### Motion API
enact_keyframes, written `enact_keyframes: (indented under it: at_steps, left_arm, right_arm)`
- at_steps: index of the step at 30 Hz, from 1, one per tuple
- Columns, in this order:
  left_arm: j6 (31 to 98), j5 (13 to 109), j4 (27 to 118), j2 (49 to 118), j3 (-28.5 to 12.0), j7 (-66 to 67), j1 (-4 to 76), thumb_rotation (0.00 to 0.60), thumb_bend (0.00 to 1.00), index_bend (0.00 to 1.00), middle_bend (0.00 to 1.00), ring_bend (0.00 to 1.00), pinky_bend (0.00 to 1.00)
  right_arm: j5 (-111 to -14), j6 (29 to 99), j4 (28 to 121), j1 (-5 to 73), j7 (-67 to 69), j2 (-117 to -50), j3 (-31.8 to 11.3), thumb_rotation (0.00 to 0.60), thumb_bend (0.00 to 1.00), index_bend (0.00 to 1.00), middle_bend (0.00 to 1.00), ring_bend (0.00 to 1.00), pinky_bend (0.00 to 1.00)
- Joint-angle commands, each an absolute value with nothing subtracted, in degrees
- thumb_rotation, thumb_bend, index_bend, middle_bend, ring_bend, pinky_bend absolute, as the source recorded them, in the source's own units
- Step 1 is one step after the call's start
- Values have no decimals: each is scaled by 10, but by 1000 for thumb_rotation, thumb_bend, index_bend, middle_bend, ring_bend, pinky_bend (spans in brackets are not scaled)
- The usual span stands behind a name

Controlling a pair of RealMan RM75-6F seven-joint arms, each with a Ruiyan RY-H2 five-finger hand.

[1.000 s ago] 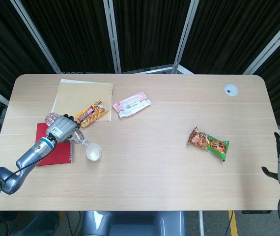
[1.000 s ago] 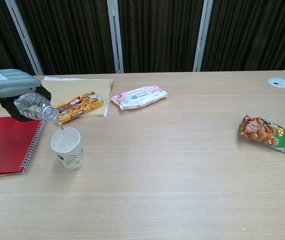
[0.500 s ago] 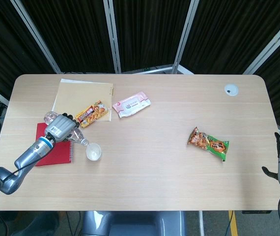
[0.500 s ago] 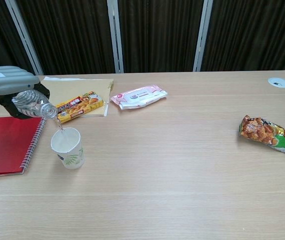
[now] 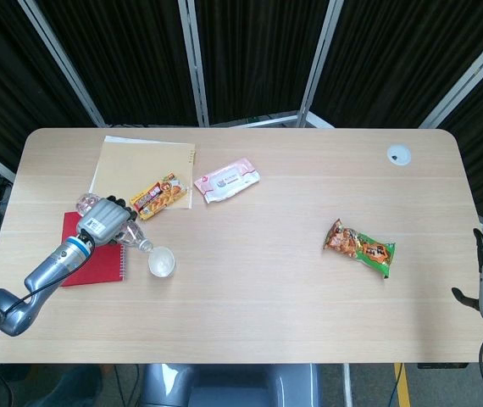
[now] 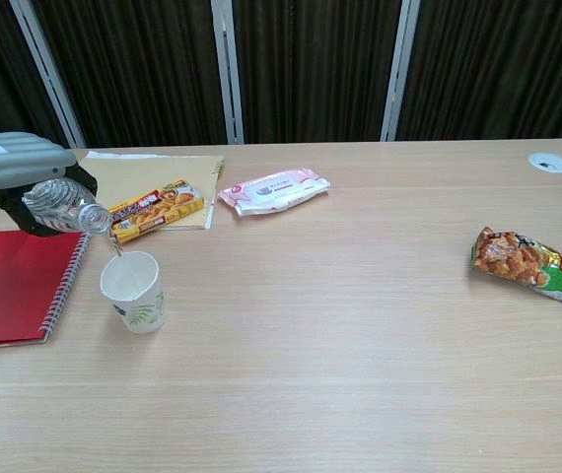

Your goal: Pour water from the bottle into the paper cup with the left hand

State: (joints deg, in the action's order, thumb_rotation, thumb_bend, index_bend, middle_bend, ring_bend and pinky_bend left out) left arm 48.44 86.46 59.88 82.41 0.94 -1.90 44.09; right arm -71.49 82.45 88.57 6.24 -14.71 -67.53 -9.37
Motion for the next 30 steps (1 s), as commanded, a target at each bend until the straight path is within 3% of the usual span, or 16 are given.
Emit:
enact_keyframes:
  at_steps: [1, 16, 25, 30]
  left_arm:
    - [484, 865, 598, 825, 10, -36, 439, 600, 503, 551, 497, 316, 328]
    - [512, 880, 605, 811, 6, -227, 434, 600, 500, 557, 499, 316, 328]
    - [598, 879, 677, 800, -50, -515, 431, 600, 500, 571, 505, 316, 328]
    - [603, 870, 737, 797, -72, -619, 438, 600, 500, 574, 507, 316, 329]
  right_arm:
    - [-714, 824, 886, 62, -148, -675, -94, 600, 0, 0, 0, 0, 0]
    - [-711, 822, 885, 64, -154, -678, -93, 600, 0, 0, 0, 0, 0]
    - [-711, 821, 886, 64, -156, -678, -92, 600, 0, 0, 0, 0, 0]
    - [-712, 820, 887, 65, -156, -679, -91, 600, 0, 0, 0, 0, 0]
